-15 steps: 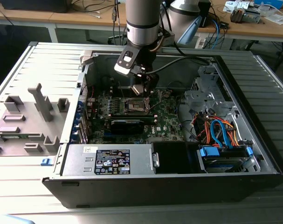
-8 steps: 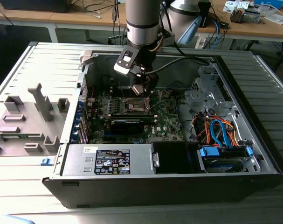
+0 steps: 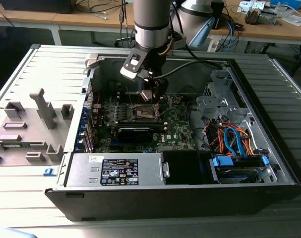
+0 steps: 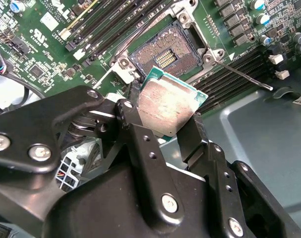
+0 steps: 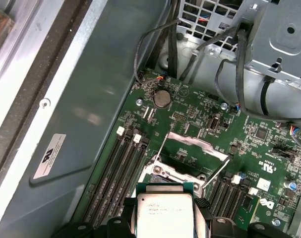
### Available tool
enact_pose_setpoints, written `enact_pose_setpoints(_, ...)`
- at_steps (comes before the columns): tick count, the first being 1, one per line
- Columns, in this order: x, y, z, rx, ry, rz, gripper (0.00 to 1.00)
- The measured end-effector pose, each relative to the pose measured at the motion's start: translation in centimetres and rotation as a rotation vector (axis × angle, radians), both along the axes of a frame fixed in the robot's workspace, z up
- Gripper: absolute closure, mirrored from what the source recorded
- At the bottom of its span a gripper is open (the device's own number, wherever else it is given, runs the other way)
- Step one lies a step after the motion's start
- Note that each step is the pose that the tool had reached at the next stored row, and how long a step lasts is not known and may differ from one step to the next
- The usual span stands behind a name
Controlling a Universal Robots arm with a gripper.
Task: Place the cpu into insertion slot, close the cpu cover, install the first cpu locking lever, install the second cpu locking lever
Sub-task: 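Place the cpu into insertion slot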
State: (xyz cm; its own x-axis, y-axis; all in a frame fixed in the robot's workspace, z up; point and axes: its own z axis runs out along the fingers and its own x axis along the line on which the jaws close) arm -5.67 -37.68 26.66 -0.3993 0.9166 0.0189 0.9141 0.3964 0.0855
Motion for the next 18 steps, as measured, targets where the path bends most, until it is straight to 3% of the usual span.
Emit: enact_pose_setpoints(18,0.0,0.0,-0.02,0.0,0.0,-0.047,0.45)
